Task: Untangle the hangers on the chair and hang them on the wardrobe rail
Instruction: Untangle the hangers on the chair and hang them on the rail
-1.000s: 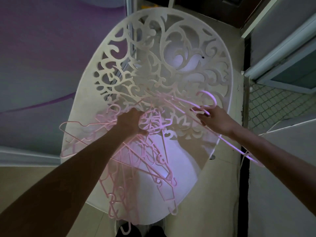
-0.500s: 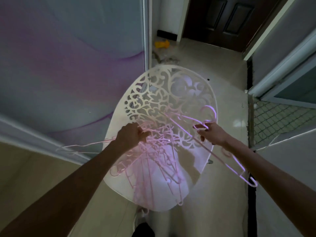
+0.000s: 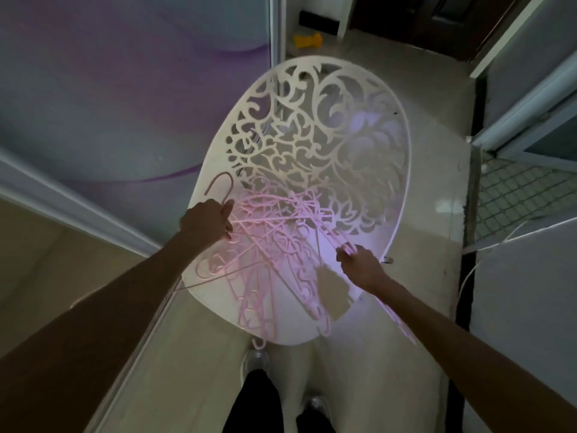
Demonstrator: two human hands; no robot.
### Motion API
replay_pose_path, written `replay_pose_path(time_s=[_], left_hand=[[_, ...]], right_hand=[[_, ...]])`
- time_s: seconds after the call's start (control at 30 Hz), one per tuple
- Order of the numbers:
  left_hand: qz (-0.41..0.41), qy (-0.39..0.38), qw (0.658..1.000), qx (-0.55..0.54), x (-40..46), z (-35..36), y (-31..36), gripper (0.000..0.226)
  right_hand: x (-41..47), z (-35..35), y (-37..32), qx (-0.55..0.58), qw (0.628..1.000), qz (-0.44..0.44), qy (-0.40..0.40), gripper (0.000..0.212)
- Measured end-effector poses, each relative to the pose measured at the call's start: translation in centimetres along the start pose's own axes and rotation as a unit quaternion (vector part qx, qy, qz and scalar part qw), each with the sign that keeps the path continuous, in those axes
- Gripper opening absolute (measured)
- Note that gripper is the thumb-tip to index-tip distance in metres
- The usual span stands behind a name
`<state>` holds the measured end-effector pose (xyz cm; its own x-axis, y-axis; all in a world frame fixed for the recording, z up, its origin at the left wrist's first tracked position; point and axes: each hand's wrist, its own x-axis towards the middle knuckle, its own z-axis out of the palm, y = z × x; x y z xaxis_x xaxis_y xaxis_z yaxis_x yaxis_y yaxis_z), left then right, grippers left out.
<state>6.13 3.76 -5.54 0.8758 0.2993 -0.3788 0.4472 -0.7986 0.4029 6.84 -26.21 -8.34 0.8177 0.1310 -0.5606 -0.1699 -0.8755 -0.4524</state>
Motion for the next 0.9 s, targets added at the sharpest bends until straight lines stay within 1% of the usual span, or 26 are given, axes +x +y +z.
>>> replay_pose_path(time_s=[0.07,0.1,0.2,0.27,0.33,0.43,0.5,0.57,0.63,0.7,0.8,0.9], left_hand=[[-0.010,0.010,1.000,0.002,-0.1,1.0,-1.4,0.067],[-0.019,0.020,1.000,0.003,-0.1,1.6,-2.2,0.069],[-0.036,0.032,0.998,-0.029,0.1,2.7,-4.2,0.072],[-0.043,0.028,0.997,-0.063,0.0,3.4,-5.2,0.067],[-0.047,0.023,0.994,-0.100,-0.1,4.0,-6.0,0.063],[-0.057,0.028,0.990,-0.128,-0.2,4.8,-7.4,0.058],[-0.048,0.018,0.993,-0.107,-0.4,5.0,-8.2,0.051],[-0.043,0.001,0.997,-0.072,-0.9,4.9,-8.5,0.042],[-0.033,0.001,0.997,-0.074,-1.3,4.9,-8.6,0.036],[-0.025,0.018,0.995,-0.092,-1.9,4.8,-8.4,0.033],[-0.017,0.033,0.994,-0.106,-2.5,4.5,-7.9,0.031],[-0.002,0.028,0.994,-0.103,-2.4,4.2,-7.8,0.028]], right_hand=[[0.1,2.8,0.2,0.027,0.999,-0.005,0.021,0.031],[0.3,4.2,0.1,0.020,0.999,-0.018,0.030,0.031],[1.0,7.3,-0.1,-0.001,0.999,-0.028,0.024,0.048],[1.9,9.5,0.2,-0.002,0.999,-0.042,0.032,0.053],[2.9,11.4,0.5,0.002,0.998,-0.031,0.054,0.047],[3.8,13.1,0.5,-0.010,0.991,-0.049,0.125,0.030],[4.1,14.0,0.4,-0.053,0.984,-0.089,0.144,0.024],[4.1,14.6,0.3,-0.086,0.980,-0.116,0.134,0.024],[3.9,14.6,0.2,-0.063,0.984,-0.108,0.126,0.026],[4.0,14.1,0.2,-0.030,0.987,-0.090,0.132,0.027],[4.3,12.4,0.4,0.008,0.989,-0.037,0.143,0.027],[5.0,11.1,1.0,0.032,0.987,0.003,0.160,0.026]])
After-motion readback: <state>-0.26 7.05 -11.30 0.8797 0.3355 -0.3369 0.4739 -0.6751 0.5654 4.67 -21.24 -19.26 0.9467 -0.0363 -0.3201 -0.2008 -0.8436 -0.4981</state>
